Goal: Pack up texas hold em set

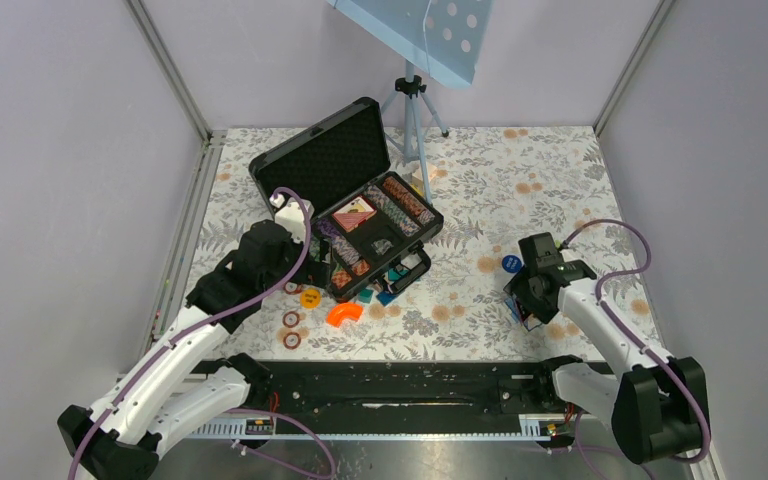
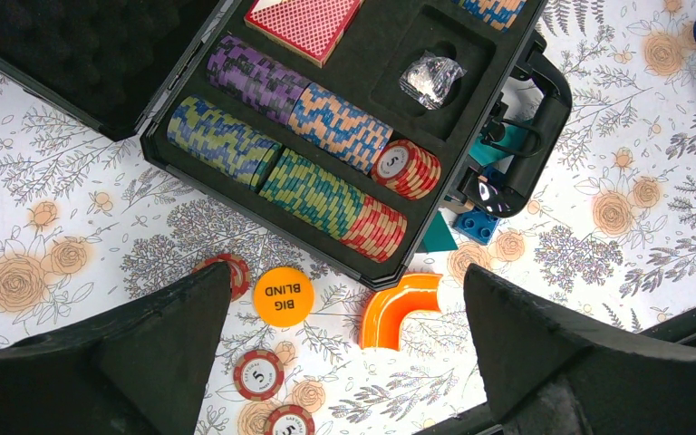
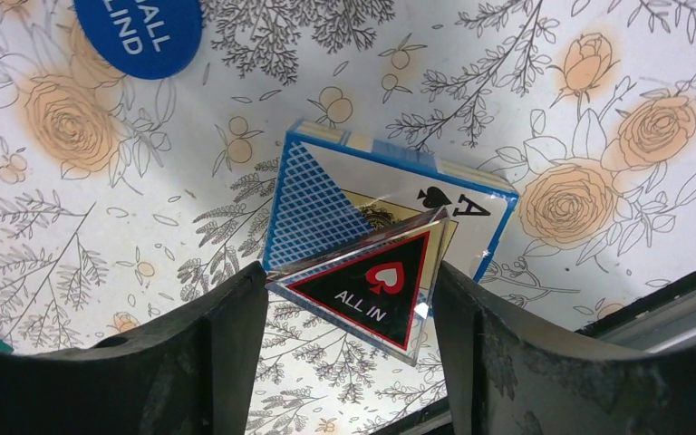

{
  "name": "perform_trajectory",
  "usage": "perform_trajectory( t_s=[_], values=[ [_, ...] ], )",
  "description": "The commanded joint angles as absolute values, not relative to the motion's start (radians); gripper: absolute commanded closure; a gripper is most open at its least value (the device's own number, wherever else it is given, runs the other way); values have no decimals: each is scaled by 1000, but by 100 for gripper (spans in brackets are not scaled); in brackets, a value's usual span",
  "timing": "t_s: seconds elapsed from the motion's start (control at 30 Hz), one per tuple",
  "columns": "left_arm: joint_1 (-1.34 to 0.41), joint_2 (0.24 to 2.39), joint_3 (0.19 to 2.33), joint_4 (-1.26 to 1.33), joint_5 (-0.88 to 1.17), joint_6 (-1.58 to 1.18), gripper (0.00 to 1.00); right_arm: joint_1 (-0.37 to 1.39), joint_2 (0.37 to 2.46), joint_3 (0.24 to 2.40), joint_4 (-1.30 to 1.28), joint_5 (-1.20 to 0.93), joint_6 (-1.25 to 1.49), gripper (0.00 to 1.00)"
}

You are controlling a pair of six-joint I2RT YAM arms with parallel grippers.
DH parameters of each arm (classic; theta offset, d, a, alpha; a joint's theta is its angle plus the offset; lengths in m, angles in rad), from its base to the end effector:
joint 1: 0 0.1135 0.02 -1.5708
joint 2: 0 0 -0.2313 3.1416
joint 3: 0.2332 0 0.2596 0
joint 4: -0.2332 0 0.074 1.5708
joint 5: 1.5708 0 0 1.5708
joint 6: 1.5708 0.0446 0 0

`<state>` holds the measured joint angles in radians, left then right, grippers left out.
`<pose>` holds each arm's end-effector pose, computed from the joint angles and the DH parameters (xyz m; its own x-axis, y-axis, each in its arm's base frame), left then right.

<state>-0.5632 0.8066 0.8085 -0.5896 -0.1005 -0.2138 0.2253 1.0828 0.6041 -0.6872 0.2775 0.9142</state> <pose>0.1807 -0.1088 0.2753 -0.5559 0.1013 -0.8251 0.3507 0.9285 -0.1222 0.2069 0.0349 0.1473 -0.6337 0.6363 -0.4399 0.6427 0.7496 0.1583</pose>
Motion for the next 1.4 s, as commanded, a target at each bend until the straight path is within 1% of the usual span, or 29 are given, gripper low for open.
perform_trajectory(
  t_s=[0.0,0.2,0.4,0.6,0.8,0.93,1.1,1.23,1.37],
  values=[
    [-558,796,808,-551,-86,-207,1,220,1041,644,-680,269,823,42],
    [-558,799,804,-552,-103,-209,1,221,1066,736,-638,217,700,43],
    [-558,801,804,-562,-132,-213,1,243,1191,853,-602,160,663,46],
    [-557,800,805,-573,-190,-220,1,411,1374,1035,-614,240,628,46],
    [-534,792,810,-605,-351,-242,1,560,1575,1261,-642,257,615,46],
    [-497,764,815,-637,-522,-277,1,633,1702,1443,-659,248,565,46],
    [-442,707,806,-638,-572,-301,1,710,1899,1718,-709,206,437,46],
    [-439,698,807,-649,-576,-307,1,733,2030,1901,-724,136,333,45],
    [-438,694,817,-660,-585,-308,1,756,2188,2142,-774,108,219,46]
  ],
)
